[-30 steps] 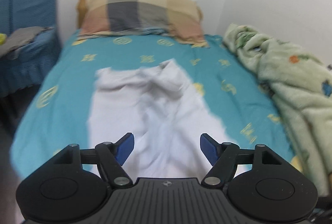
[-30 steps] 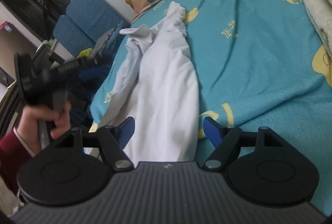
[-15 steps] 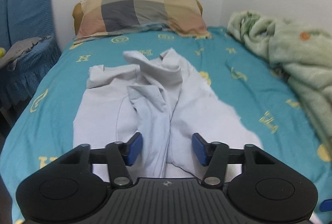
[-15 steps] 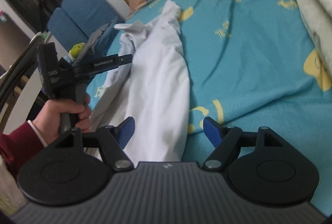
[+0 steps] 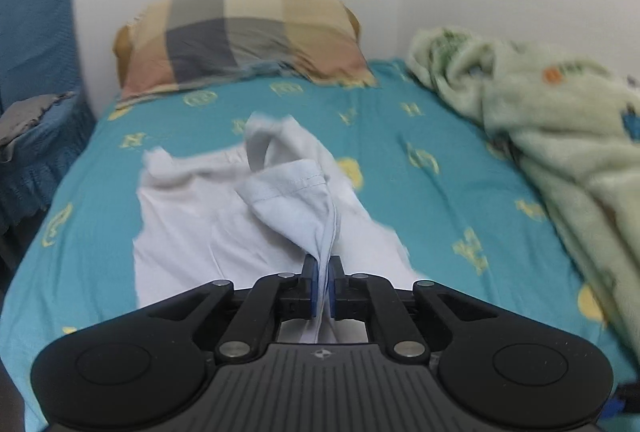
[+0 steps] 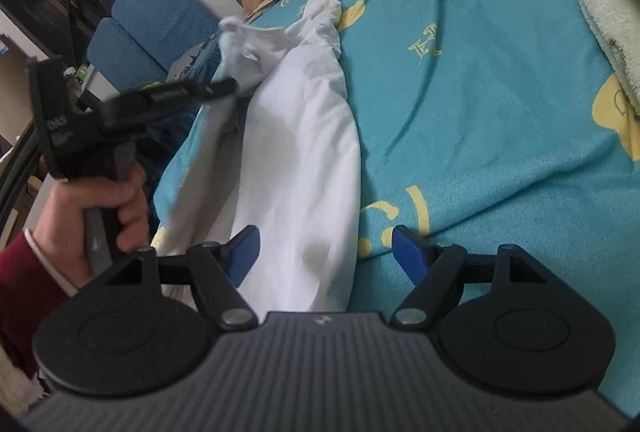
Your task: Fold clothes
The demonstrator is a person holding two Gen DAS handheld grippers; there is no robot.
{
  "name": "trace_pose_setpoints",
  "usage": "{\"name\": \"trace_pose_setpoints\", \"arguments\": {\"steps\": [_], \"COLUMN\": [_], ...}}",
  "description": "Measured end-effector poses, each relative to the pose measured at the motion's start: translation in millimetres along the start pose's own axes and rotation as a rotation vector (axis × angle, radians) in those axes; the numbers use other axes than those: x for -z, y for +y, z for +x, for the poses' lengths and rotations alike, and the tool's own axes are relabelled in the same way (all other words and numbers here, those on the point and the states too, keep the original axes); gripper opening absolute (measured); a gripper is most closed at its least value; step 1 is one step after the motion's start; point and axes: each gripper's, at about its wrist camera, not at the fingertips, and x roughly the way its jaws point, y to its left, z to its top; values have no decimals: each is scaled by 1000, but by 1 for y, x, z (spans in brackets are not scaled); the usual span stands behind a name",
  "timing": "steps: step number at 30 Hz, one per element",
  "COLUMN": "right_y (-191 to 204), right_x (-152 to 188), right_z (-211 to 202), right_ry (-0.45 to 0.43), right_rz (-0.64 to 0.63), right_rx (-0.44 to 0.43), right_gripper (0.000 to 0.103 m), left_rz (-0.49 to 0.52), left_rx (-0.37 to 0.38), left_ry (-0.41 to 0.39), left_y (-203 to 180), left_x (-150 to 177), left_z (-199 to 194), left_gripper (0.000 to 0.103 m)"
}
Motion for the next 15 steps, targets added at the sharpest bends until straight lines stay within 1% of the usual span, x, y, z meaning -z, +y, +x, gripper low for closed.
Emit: {"name": "trace_pose_setpoints", "arguments": {"steps": [3, 4, 6, 7, 8, 9, 10, 11, 12, 13, 14, 15], "right_y": [1, 1, 2, 2, 3, 3, 4, 6, 7, 8, 10, 12], "right_x": [0, 0, 0, 0, 0, 1, 1, 1, 1, 2, 3, 4], "right_z": [-1, -1, -2, -2, -3, -4, -5, -6, -7, -9, -11, -14], "right_ry": [-4, -4, -6, -7, -8, -9, -10, -11, -12, -14, -15, -16], "right_rz": [-10, -13, -20, -24, -29, -34, -38, -43, -49, -54, -60, -67], "right_rx": [12, 14, 16, 17, 16, 14, 13, 11, 8, 5, 1, -1], "right_gripper": [76, 76, 76, 76, 76, 76, 76, 76, 76, 76, 76, 76], "left_rz": [14, 19, 27, 30, 33, 37, 41, 40, 32, 19, -1, -26], "left_rx": [2, -2, -6, -5, -9, -20, -30, -42, -57, -71, -84, -95], "left_ry": [53, 65, 77, 84, 90, 94, 98, 98, 92, 91, 99, 110], "left_y": [-13, -15, -16, -15, -13, -10, -6, -1, 6, 13, 21, 29], "left_x": [13, 16, 23, 25, 28, 32, 35, 39, 45, 50, 56, 63], "left_z": [10, 9, -2, -12, -24, -38, -52, -67, -85, -102, -116, -129], "left_gripper": [19, 25, 27, 31, 41, 47, 60, 65, 68, 75, 80, 80]}}
